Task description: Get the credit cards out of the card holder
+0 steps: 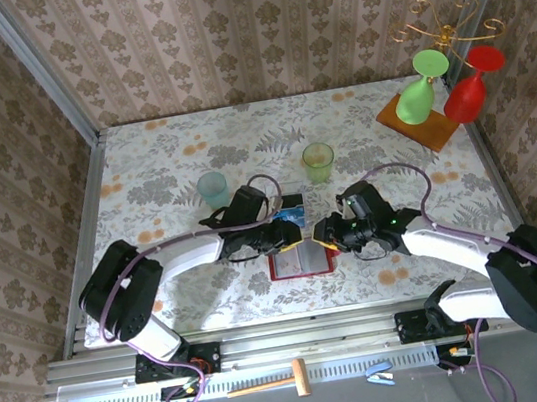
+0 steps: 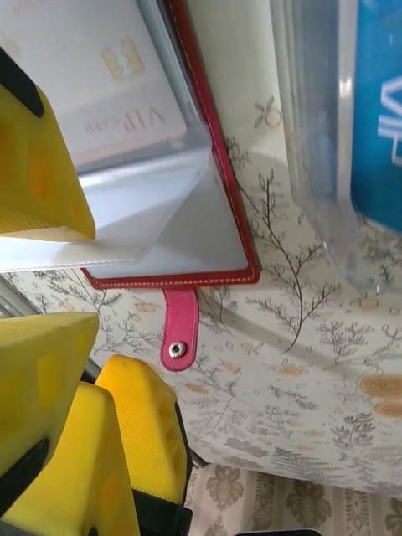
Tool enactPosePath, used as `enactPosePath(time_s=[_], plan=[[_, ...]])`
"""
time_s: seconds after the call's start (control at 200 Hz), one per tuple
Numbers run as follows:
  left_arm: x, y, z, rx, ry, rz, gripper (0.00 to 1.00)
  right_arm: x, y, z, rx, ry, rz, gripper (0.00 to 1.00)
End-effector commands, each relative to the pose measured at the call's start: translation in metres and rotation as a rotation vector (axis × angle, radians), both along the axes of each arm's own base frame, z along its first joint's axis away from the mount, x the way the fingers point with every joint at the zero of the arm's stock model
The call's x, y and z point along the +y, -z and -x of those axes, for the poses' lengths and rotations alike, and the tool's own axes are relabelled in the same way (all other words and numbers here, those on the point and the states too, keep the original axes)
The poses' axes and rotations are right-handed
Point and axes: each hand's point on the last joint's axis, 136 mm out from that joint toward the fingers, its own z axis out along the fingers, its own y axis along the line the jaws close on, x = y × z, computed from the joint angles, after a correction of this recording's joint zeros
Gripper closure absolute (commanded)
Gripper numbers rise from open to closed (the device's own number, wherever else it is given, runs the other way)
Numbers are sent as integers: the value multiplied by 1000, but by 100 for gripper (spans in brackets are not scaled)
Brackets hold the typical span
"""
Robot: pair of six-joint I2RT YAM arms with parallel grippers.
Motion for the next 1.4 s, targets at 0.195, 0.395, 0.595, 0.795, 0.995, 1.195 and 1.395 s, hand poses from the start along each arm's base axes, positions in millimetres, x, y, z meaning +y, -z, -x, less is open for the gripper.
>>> enactPosePath(time_s=[0.195, 0.395, 0.595, 0.795, 0.995, 1.195, 1.395], plan=[[-22, 4, 6, 22, 60, 1, 64, -23, -4, 4, -15, 41, 37, 66], [-31, 6, 7, 23, 70, 9, 59, -28, -5, 6, -16, 46, 38, 66], [-35, 10, 6, 27, 71, 14, 58, -30, -5, 10, -12, 47, 39, 65], [-39, 12, 6, 31, 74, 18, 52, -31, -5, 11, -10, 50, 42, 64], [-38, 11, 7, 29, 76, 18, 51, -31, -3, 10, -7, 52, 42, 63], [-31, 10, 7, 19, 60, 14, 51, -26, 2, 8, 7, 42, 28, 63], [-19, 10, 7, 13, 33, 16, 52, -19, 7, 5, 25, 34, 3, 64]])
